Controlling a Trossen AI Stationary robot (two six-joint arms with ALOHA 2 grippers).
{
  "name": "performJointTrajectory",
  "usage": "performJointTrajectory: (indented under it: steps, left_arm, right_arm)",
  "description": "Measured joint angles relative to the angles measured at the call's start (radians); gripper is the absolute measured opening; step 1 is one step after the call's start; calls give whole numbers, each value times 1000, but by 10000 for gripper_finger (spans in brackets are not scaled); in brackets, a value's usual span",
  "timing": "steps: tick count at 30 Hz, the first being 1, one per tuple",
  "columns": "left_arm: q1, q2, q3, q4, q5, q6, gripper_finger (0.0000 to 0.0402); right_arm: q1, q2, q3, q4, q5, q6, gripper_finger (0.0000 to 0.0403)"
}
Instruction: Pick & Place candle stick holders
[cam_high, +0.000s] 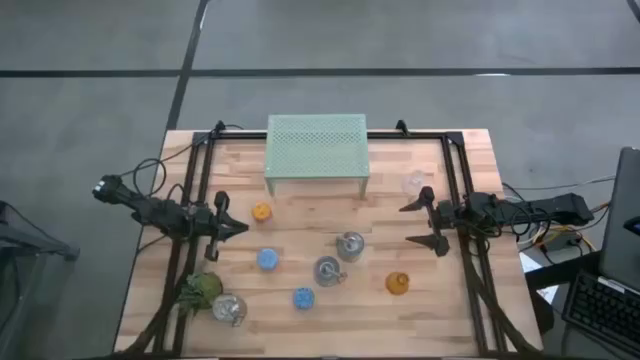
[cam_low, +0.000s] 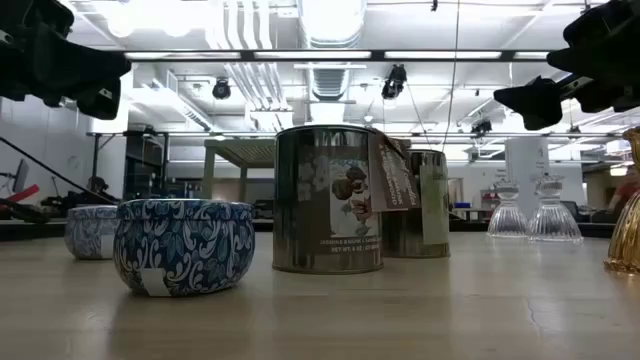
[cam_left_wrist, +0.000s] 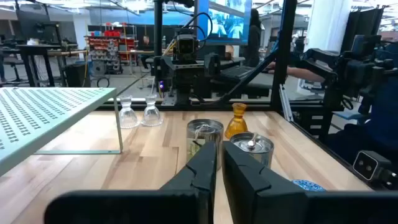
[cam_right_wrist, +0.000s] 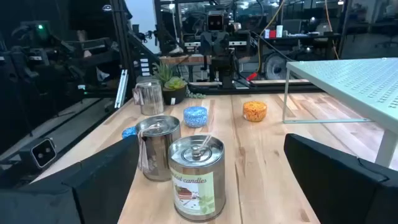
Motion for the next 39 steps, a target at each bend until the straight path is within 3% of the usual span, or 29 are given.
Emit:
performJointTrajectory:
  steps: [28,39]
  left_arm:
    - [0,0,0,0,0,0,30]
    - [0,0,0,0,0,0,30]
  right_arm:
    - [0,0,0,0,0,0,391]
    - [0,1,0,38,0,-108,391]
